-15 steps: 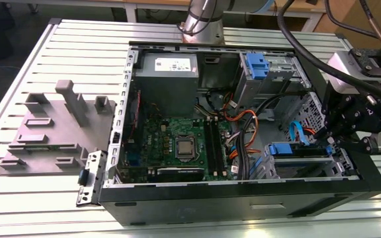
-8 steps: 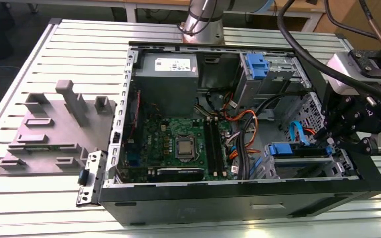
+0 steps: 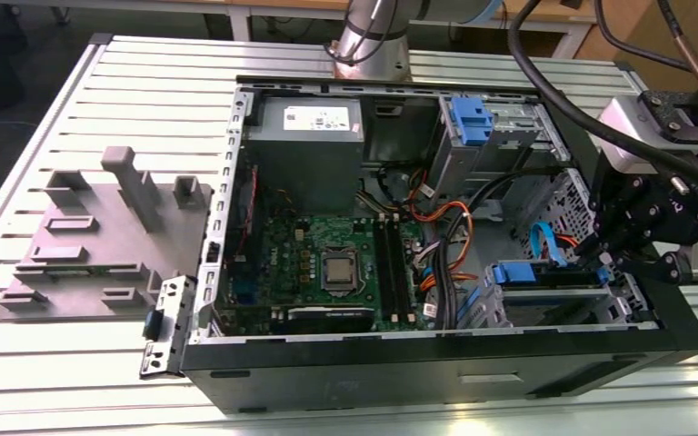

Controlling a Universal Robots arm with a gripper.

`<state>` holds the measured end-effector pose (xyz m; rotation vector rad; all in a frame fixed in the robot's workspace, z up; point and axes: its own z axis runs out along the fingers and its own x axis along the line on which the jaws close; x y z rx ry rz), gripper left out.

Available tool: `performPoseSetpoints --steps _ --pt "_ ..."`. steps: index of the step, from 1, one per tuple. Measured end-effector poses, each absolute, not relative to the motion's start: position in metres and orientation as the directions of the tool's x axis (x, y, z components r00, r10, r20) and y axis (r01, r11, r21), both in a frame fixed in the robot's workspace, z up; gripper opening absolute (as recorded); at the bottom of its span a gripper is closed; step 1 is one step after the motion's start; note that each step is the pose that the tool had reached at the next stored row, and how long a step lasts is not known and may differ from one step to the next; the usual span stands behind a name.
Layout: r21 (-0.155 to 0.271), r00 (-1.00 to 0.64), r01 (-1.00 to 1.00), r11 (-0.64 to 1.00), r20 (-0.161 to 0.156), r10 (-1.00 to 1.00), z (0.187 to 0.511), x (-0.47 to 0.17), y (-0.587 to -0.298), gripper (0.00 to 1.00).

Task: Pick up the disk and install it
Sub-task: 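Insert the second disk wire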

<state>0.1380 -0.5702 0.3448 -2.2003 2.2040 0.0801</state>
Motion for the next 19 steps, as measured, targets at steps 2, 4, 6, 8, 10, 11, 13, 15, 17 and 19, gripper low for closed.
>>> performPoseSetpoints --steps 2,4,6,8,10,11,13,15,17,19 --pt "0.018 -0.002 -1.000 0.001 -0.055 -0.998 0.3448 0.1380 -0.5702 0.16" --pt "0.018 -0.002 -1.000 0.001 -0.055 -0.998 0.3448 0.1380 -0.5702 0.17" --pt "0.018 -0.002 -1.000 0.001 -0.055 -0.998 0.3448 0.1380 -0.5702 0.24" --pt "0.018 -0.002 -1.000 0.001 -0.055 -0.999 0.3446 0.1380 -0.5702 0.24" --pt "0.018 -0.002 -1.000 0.001 -0.054 -0.999 0.3438 0.1380 -0.5702 0.24" --pt "0.018 -0.002 -1.000 0.001 -0.054 -0.999 0.3432 0.1380 -0.5701 0.24" --pt "0.018 -0.002 -1.000 0.001 -0.054 -0.999 0.3422 0.1384 -0.5698 0.24" --pt "0.018 -0.002 -1.000 0.001 -0.054 -0.999 0.3413 0.1397 -0.5693 0.24" --pt "0.018 -0.002 -1.000 0.001 -0.053 -0.999 0.3408 0.1418 -0.5689 0.24" --pt "0.018 -0.001 -1.000 0.000 -0.054 -0.999 0.3404 0.1437 -0.5684 0.24"
